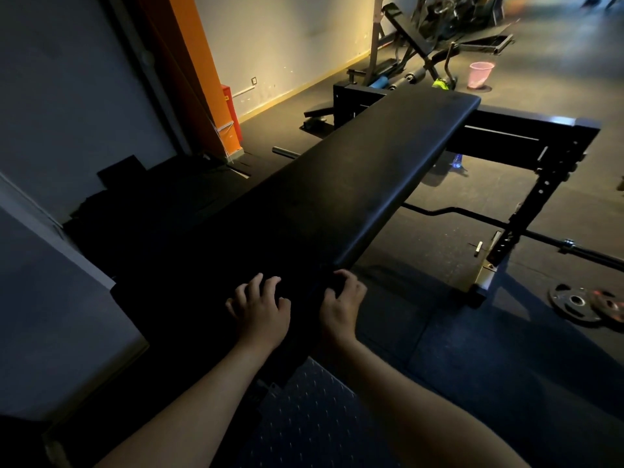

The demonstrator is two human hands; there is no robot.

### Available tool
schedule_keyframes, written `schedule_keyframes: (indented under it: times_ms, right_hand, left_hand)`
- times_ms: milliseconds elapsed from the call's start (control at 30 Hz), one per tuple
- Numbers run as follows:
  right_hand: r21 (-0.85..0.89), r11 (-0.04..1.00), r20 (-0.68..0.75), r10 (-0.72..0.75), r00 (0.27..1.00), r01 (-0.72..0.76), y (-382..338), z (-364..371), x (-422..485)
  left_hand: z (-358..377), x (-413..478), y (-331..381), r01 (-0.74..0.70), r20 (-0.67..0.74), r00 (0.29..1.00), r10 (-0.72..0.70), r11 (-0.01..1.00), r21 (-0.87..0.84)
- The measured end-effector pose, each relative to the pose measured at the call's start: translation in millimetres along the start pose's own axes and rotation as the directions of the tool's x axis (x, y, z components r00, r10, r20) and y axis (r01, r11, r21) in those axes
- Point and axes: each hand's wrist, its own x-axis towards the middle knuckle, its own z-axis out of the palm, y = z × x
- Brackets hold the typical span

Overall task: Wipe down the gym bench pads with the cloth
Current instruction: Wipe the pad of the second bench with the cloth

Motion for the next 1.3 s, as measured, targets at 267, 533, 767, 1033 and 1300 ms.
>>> schedule_keyframes:
  times_ms: [267, 533, 767, 1033, 1300]
  right_hand:
    - [0.299, 0.934, -0.077, 0.226, 0.971, -0.194, -43, -31, 118]
    - [0.359, 0.852, 0.004, 0.407, 0.913, -0.381, -14, -13, 78]
    - [0.174, 0.899, -0.109, 0.423, 0.899, -0.402, -17, 9, 19]
    - [-0.200, 0.980, -0.046, -0.021, 0.999, 0.011, -42, 7, 0]
    - [-0.569, 0.788, 0.323, -0.049, 0.945, 0.235, -64, 47, -14]
  left_hand:
    - [16, 10, 14, -0.030, -0.028, 0.999, 0.030, 1.000, 0.007]
    - [20, 8, 13, -0.039, -0.071, 0.997, 0.042, 0.998, 0.040]
    - [8, 9, 14, -0.046, 0.036, 0.998, 0.045, 0.999, 0.019]
    - [-17, 4, -8, -0.195, 0.254, 0.949, 0.189, 0.981, -0.002]
    - [-25, -3, -31, -0.305, 0.170, 0.928, 0.332, 0.938, -0.165]
